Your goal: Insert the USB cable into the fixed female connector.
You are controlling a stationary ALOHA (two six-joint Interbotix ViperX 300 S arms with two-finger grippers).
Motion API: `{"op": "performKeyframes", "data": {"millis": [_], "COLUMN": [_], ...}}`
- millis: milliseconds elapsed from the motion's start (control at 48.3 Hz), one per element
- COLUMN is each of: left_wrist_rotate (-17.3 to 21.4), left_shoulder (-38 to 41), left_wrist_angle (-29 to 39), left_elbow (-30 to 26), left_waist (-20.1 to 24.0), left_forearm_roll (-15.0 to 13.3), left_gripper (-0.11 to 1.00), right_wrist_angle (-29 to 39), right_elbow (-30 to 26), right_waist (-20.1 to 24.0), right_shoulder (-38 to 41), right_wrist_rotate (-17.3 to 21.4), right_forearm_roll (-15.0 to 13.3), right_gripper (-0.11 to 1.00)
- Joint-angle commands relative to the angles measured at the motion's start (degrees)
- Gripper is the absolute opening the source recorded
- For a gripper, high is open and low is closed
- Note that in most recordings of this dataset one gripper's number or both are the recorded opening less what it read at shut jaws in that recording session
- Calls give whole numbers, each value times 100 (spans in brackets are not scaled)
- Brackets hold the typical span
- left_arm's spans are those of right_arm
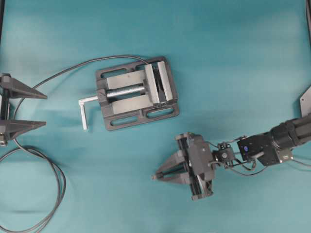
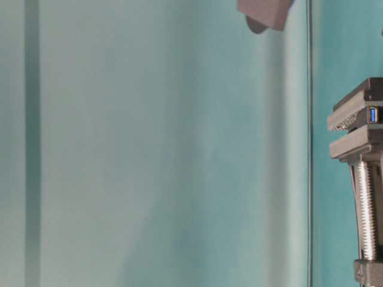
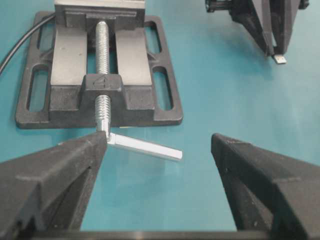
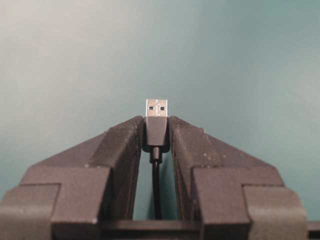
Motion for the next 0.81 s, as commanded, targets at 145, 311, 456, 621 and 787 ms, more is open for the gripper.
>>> {"op": "performKeyframes", "data": {"millis": [145,311,456,621,787], "left_wrist_rotate": [-9,-9,-9,-9,-9], "left_shoulder": [44,44,44,44,44], "left_wrist_angle": [-53,-53,-53,-53,-53], "left_elbow": [-70,-70,-62,-70,-70], "left_waist": [9,9,0,9,9], "left_forearm_roll": [26,26,18,18,26], "left_gripper": [100,100,100,100,100], "right_wrist_angle": [-167,-369,-782,-984,-1327], "right_elbow": [9,-176,-492,-1090,-1670], "right_waist": [369,519,615,677,835], "right_shoulder": [-290,-220,0,352,668], "right_wrist_rotate": [-686,-1327,-1758,-2259,-2786], "right_forearm_roll": [1714,3217,4386,5388,6557], "right_gripper": [22,22,22,22,22]}}
